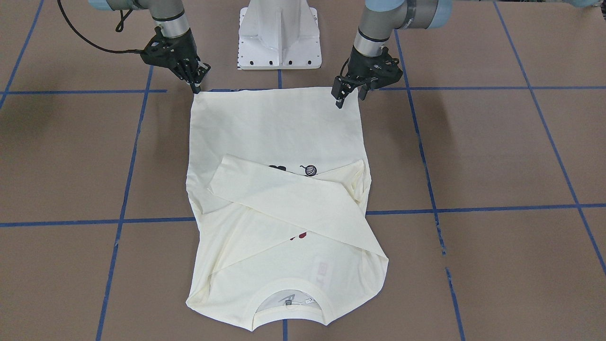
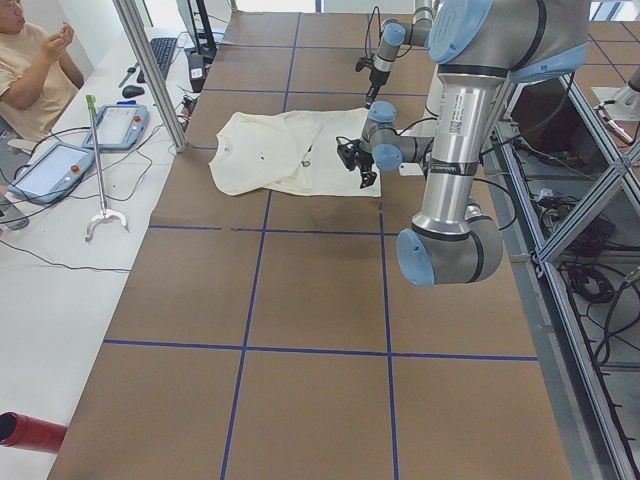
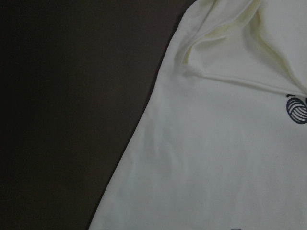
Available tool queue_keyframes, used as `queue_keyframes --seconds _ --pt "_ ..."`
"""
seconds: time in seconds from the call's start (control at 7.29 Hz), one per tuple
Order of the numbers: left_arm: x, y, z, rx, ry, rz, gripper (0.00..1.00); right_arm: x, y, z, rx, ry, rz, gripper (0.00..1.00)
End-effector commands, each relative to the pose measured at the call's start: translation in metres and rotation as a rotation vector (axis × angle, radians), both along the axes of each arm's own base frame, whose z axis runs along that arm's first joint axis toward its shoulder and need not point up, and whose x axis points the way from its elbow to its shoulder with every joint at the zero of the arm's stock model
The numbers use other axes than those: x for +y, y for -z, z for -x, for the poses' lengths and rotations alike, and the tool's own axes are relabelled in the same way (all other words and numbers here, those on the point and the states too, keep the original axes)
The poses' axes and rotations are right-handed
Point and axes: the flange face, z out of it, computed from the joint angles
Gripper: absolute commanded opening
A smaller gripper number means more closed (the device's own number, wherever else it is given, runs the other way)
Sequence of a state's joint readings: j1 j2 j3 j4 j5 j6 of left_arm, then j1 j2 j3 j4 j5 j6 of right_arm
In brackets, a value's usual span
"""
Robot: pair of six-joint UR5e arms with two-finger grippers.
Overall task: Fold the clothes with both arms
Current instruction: 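Grasp the hem corners with both grippers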
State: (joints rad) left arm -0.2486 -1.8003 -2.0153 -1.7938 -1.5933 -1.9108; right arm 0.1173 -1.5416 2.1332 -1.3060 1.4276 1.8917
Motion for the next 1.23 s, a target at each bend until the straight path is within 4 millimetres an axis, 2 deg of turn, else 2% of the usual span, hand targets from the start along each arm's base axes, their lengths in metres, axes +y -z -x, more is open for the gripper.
queue_keyframes --seconds 0.0,0.14,0.82,0.96,1.1 --pt "0.026 -0.021 -0.006 -0.047 -0.017 0.036 0.78 -0.002 0.0 -0.001 0.0 0.002 0.006 0.0" --pt "0.036 -0.037 -0.006 -0.076 -0.035 0.041 0.76 -0.001 -0.001 -0.001 0.001 0.002 0.006 0.0" --pt "0.042 -0.031 -0.005 -0.062 -0.052 0.045 0.61 -0.002 -0.001 -0.002 0.002 0.0 0.008 0.0" --pt "0.047 -0.03 -0.008 -0.06 -0.062 0.043 0.45 -0.002 -0.001 -0.002 0.003 -0.002 0.007 0.0" --pt "0.05 -0.032 -0.009 -0.064 -0.067 0.043 0.25 -0.002 -0.001 -0.002 0.003 -0.002 0.007 0.0"
